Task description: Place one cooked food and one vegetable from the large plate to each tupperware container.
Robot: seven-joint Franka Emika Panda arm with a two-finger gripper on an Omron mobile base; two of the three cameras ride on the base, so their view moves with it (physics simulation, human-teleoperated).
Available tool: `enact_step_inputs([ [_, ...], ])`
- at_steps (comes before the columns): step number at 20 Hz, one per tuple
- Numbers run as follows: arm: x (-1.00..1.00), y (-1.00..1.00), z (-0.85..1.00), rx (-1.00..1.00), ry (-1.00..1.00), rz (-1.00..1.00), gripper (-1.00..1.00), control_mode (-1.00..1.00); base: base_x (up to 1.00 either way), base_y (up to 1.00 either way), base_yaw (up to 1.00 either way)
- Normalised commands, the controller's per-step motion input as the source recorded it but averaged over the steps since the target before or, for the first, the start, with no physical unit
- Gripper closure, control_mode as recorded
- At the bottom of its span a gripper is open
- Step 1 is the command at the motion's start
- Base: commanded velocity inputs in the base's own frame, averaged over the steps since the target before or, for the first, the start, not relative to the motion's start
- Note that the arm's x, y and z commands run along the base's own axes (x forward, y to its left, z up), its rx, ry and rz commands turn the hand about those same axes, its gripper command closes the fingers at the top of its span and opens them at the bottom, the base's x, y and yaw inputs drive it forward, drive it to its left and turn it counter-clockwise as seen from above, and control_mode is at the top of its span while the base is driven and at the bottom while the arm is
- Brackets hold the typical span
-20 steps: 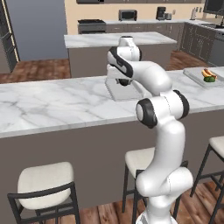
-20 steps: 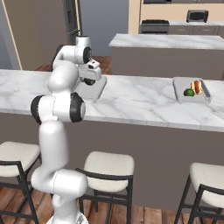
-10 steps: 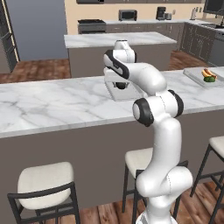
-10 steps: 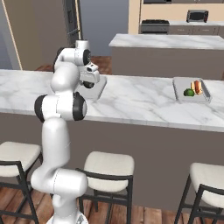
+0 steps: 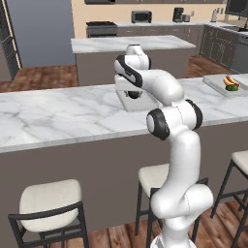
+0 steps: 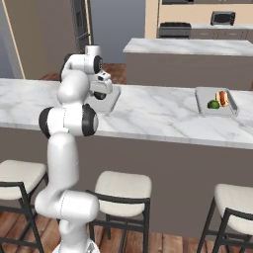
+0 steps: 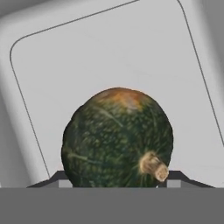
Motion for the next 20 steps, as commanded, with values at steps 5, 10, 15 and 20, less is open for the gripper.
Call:
enact_step_inputs([
  [5, 0.0, 0.0, 0.0, 0.0, 0.0, 0.0, -1.0, -1.0, 0.0, 0.0, 0.0],
  [10, -0.03, 0.0, 0.02, 0.0, 0.0, 0.0, -1.0, -1.0, 0.0, 0.0, 0.0],
  [15, -0.42, 0.0, 0.61, 0.0, -0.06, 0.0, -1.0, -1.0, 0.0, 0.0, 0.0],
  [20, -0.95, 0.0, 0.53, 0.0, -0.25, 0.0, -1.0, -1.0, 0.0, 0.0, 0.0],
])
